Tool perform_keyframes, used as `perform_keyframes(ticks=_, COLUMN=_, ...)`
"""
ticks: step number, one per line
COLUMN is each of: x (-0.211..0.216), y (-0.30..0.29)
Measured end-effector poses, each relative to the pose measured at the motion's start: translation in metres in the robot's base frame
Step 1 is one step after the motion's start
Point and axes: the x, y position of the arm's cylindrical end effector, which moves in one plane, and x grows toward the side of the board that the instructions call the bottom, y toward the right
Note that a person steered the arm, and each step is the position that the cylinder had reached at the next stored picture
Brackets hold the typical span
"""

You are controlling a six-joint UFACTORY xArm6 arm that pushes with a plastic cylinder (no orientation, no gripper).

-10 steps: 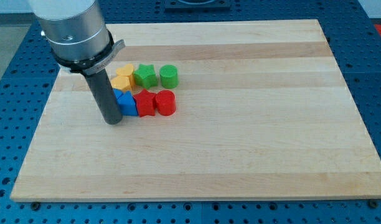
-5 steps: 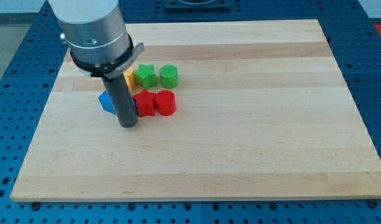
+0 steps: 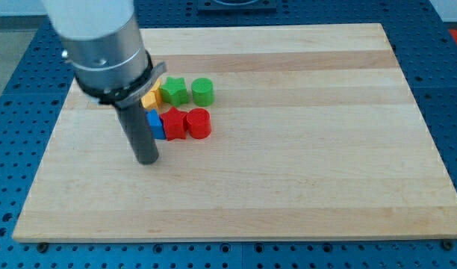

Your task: Move red circle closer to the green circle

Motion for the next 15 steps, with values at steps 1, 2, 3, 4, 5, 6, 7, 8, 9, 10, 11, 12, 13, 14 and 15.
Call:
perform_keyframes(ticks=1, x=0.042, y=-0.002)
perform_keyframes(ticks=2, x=0.06, y=-0.006)
perform_keyframes(ticks=3, x=0.061, y=-0.004)
perform_keyframes(ticks=4, x=0.037, y=0.015)
perform_keyframes(ticks=5, x=0.011, y=0.036)
perform_keyframes(ticks=6, x=-0.015, y=0.056)
perform_keyframes(ticks=7, x=-0.036, y=0.066)
perform_keyframes(ticks=8, x=-0.046, y=0.07)
perform_keyframes(ticks=9, x=-0.055, y=0.072)
perform_keyframes(ticks=10, x=-0.059, y=0.074)
perform_keyframes(ticks=11, x=-0.063, y=0.088)
perform_keyframes(ticks=12, x=-0.068, y=0.107)
perform_keyframes(ticks=13, x=-0.069, y=0.128)
perform_keyframes(ticks=14, x=-0.08, y=0.146)
perform_keyframes(ticks=15, x=-0.097, y=0.146)
